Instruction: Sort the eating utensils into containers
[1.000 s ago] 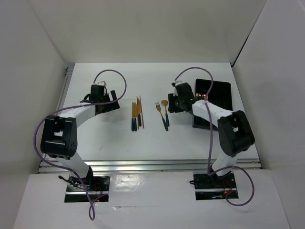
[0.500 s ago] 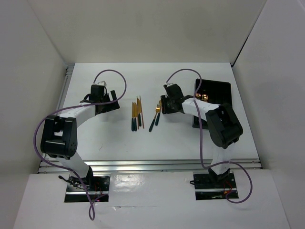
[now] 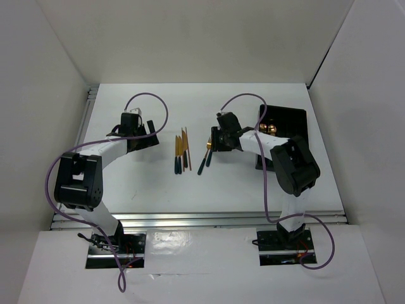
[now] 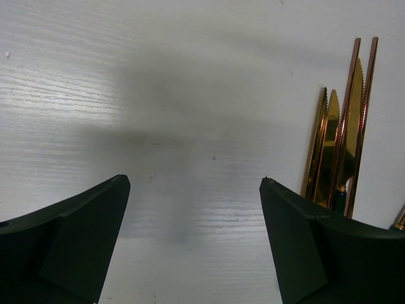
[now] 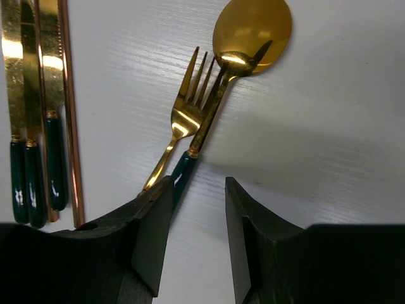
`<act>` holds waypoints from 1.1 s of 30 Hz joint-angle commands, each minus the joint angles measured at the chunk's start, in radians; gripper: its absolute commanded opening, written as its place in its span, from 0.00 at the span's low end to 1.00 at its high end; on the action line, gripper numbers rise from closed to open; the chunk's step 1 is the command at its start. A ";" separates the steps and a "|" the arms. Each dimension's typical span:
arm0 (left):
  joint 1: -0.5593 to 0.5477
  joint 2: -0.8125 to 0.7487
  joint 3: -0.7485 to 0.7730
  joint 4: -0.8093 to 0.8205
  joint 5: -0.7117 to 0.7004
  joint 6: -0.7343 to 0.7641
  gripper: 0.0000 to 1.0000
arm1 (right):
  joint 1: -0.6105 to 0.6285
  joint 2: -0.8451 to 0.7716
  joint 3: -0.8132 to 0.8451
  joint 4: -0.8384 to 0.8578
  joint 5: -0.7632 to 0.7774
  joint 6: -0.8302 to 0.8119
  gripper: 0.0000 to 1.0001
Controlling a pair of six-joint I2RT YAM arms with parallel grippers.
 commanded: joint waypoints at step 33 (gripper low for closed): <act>0.014 0.010 0.028 0.019 -0.007 0.001 0.99 | 0.062 0.152 0.068 -0.070 0.185 0.124 0.17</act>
